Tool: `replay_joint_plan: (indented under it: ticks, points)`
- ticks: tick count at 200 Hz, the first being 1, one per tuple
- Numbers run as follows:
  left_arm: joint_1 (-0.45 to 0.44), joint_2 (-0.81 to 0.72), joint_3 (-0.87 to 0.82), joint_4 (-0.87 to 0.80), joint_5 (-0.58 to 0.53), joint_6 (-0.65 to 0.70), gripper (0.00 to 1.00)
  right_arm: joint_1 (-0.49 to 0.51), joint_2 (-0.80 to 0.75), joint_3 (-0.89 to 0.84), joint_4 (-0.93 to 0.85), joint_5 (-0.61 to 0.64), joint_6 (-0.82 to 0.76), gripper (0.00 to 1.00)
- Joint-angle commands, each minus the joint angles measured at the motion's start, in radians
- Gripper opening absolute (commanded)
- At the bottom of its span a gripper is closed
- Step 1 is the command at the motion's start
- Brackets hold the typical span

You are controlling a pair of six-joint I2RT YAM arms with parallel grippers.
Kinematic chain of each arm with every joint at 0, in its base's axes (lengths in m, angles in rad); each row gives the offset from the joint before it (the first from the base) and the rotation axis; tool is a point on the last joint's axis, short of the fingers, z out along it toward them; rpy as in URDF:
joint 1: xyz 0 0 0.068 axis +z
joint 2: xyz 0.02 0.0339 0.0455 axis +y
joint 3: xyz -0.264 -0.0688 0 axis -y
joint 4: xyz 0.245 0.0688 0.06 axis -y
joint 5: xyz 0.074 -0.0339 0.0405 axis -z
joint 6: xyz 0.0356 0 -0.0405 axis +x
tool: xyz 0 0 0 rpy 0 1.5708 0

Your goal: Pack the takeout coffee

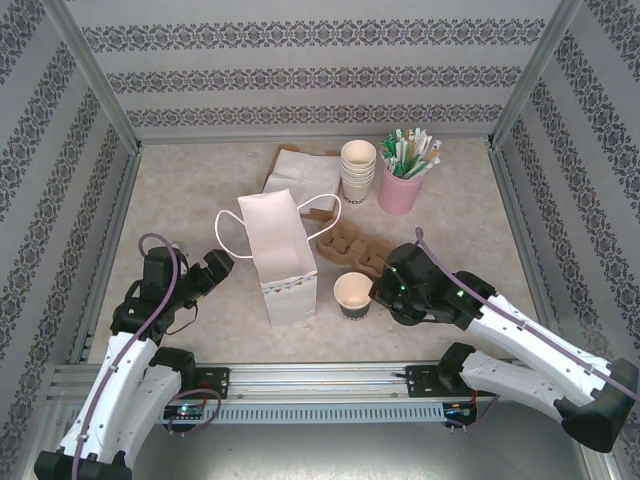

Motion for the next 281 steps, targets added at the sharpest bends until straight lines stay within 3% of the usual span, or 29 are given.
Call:
replay_joint_plan:
  ticks: [1, 71, 91, 158, 167, 216, 253, 281]
  points:
    - [-0.013, -0.018, -0.005, -0.019, 0.021, 0.03, 1.0, 0.01, 0.009, -0.034, 0.068, 0.028, 0.013, 0.0]
    - [-0.013, -0.038, -0.014, -0.018, 0.111, 0.028, 0.8, 0.011, 0.033, -0.094, 0.111, 0.043, 0.014, 0.0]
    - [-0.013, -0.048, -0.021, -0.026, 0.12, 0.023, 0.79, 0.01, 0.036, -0.094, 0.098, 0.045, 0.008, 0.0]
    - [-0.013, -0.063, -0.025, -0.052, 0.136, 0.02, 0.78, 0.01, 0.017, -0.056, 0.052, 0.079, -0.037, 0.32]
    - [-0.013, -0.063, -0.028, -0.053, 0.136, 0.02, 0.78, 0.01, 0.018, -0.039, 0.037, 0.085, -0.047, 0.41]
    - [-0.012, -0.061, -0.023, -0.07, 0.141, 0.042, 0.76, 0.0, 0.021, 0.126, -0.214, 0.217, -0.16, 0.6]
    - [-0.013, -0.05, -0.017, -0.097, 0.143, 0.067, 0.76, -0.104, 0.019, 0.155, -0.359, 0.261, -0.211, 0.81]
    - [-0.012, -0.052, -0.022, -0.107, 0.129, 0.071, 0.76, -0.203, 0.008, 0.09, -0.376, 0.221, -0.22, 0.84]
